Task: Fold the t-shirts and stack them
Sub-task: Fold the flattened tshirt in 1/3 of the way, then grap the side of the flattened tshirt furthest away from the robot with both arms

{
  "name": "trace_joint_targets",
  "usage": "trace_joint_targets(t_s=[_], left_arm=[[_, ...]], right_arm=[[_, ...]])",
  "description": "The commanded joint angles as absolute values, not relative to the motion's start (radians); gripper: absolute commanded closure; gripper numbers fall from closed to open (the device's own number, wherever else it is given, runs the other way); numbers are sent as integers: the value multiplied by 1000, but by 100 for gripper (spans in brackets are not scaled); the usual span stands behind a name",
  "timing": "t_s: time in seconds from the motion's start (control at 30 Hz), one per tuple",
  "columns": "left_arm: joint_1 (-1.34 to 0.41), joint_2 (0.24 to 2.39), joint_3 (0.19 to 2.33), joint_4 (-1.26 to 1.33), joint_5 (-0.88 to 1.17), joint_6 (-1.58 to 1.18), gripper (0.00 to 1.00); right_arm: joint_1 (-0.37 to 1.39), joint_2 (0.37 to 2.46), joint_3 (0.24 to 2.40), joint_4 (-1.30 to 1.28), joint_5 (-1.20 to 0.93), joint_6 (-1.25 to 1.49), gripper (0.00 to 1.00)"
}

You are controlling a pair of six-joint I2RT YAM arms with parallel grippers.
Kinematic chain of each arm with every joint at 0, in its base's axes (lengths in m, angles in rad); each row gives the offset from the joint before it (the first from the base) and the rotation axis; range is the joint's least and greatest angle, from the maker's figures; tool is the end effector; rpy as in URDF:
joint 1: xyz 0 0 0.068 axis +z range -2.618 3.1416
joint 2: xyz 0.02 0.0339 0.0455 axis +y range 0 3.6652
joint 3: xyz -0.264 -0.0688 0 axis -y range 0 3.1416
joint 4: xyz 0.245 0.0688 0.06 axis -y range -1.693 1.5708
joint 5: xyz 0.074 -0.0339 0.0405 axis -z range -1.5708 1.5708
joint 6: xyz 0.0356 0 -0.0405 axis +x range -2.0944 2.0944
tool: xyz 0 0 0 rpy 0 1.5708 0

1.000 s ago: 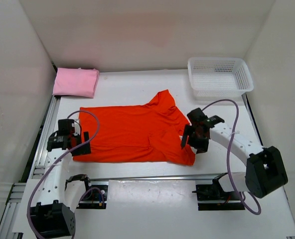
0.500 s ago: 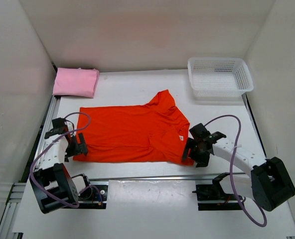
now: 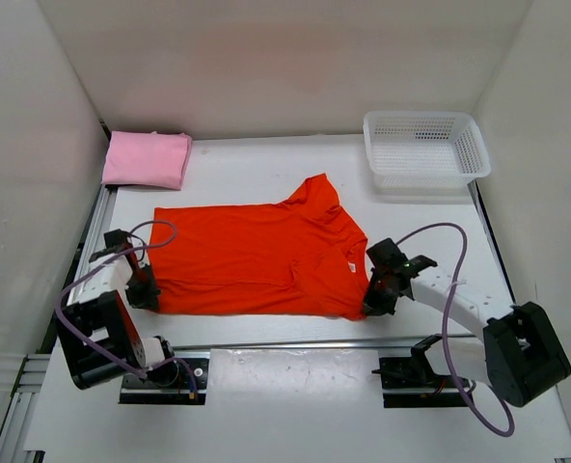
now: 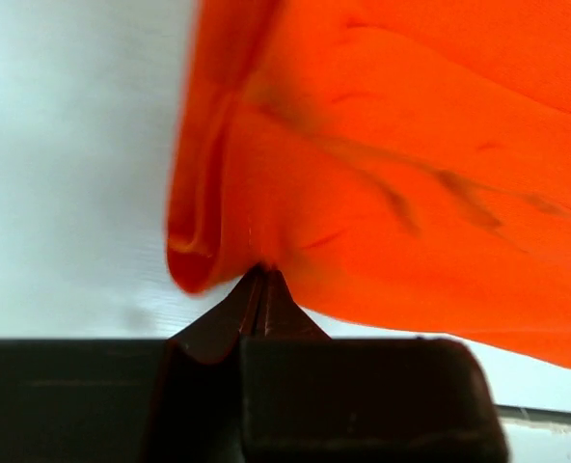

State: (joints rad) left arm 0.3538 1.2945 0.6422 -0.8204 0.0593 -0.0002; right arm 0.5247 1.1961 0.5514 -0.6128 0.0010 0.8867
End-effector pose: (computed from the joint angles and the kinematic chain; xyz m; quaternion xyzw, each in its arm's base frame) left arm 0.1788 0.0638 0.1574 -0.1744 0.9830 -0.0205 0.0534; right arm 0.1636 0.0947 0.1556 0.1779 0.9716 0.1008 0.1191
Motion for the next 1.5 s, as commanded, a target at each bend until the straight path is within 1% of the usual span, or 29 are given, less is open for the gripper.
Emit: trace_joint_targets(t_s=[0.0, 0.1, 0.17, 0.23, 0.27, 0.33, 0.37, 0.4, 0.43, 0.5, 0.53, 0.6, 0.63, 0.67, 0.7, 0.73, 0.77, 0.8, 0.83, 0.87, 0.9, 0.93, 0.97, 1.03, 1.07, 1.1, 1.2, 1.27, 1.47], left_arm=[[388, 1226, 643, -827, -3, 0, 90], [416, 1119, 630, -899, -69, 0, 90], [425, 1077, 609, -948, -90, 0, 90], [425, 1034, 600, -974, -91, 0, 90], [425, 1034, 591, -997, -91, 0, 89], [425, 1025, 591, -1028, -75, 0, 81], [425, 1025, 581, -1038, -75, 0, 59], [425, 1035, 581, -1039, -75, 0, 43], [425, 1035, 581, -1039, -89, 0, 30], [425, 1035, 571, -1029, -132, 0, 12], [434, 1035, 580, -1003, -149, 0, 12], [434, 1035, 638, -974, -173, 0, 11], [445, 1035, 670, -959, -158, 0, 11], [445, 1046, 751, -931, -132, 0, 11], [445, 1060, 799, -922, -94, 0, 11], [445, 1078, 848, -922, 1, 0, 11], [445, 1133, 897, -904, 46, 0, 11], [445, 1165, 990, -873, 82, 0, 11], [445, 1204, 1035, -862, 151, 0, 11], [445, 1285, 1081, -853, 179, 0, 11], [445, 1326, 1163, -838, 201, 0, 11], [445, 1365, 1201, -828, 237, 0, 11], [445, 1434, 1231, -818, 238, 0, 11], [445, 1494, 1317, -792, 238, 0, 12], [445, 1541, 1359, -792, 238, 0, 12], [445, 1563, 1374, -781, 238, 0, 12], [424, 1638, 1400, -767, 203, 0, 12], [423, 1666, 1416, -767, 152, 0, 12], [405, 1703, 1393, -758, 152, 0, 12]], right_arm=[[522, 1122, 569, -776, 67, 933, 100], [522, 962, 537, -905, 77, 1013, 100], [541, 907, 523, -984, 67, 1069, 100], [578, 853, 511, -1000, 57, 1135, 100], [592, 844, 502, -1009, 57, 1164, 87], [612, 854, 502, -1009, 57, 1173, 81], [612, 868, 502, -1009, 57, 1173, 73], [612, 899, 502, -1009, 66, 1173, 44], [612, 914, 502, -1009, 66, 1173, 34], [626, 939, 554, -1041, 77, 1173, 24], [626, 952, 586, -1057, 125, 1161, 24], [638, 982, 727, -1069, 182, 1122, 23], [638, 1001, 785, -1069, 205, 1048, 23], [638, 1072, 921, -1054, 222, 995, 23], [628, 1124, 1001, -1034, 222, 932, 23], [627, 1185, 1090, -1019, 222, 817, 21], [617, 1336, 1291, -1019, 233, 767, 21], [605, 1418, 1396, -1040, 233, 721, 21], [604, 1498, 1501, -1058, 233, 651, 21], [579, 1658, 1704, -1078, 233, 625, 21], [569, 1733, 1797, -1092, 219, 600, 21], [549, 1867, 1881, -1092, 206, 557, 21], [540, 1926, 2023, -1092, 169, 548, 21], [511, 2082, 2141, -1092, 120, 548, 21], [502, 2126, 2213, -1074, 101, 548, 21], [489, 2188, 2227, -1040, 101, 548, 21], [477, 2253, 2195, -970, 119, 548, 21], [465, 2275, 2175, -919, 141, 548, 21], [420, 2330, 2166, -839, 185, 598, 21]])
